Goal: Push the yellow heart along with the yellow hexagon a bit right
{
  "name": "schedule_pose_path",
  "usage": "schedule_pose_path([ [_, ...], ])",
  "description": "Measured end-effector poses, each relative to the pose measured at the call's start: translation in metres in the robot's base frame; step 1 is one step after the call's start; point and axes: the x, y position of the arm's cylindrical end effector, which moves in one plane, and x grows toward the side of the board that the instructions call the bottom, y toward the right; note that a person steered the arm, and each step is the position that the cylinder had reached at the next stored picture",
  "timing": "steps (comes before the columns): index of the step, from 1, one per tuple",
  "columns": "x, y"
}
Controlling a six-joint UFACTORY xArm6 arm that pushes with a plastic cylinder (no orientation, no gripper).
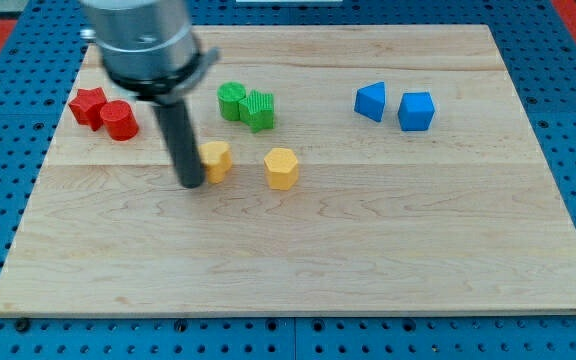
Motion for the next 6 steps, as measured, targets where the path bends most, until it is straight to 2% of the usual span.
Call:
schedule_pose_path([
  [1,0.028,0.028],
  [2,0.016,-0.031],
  [3,-0.028,-0.022],
  [4,-0.025,0.020],
  [6,-0.010,0.022],
])
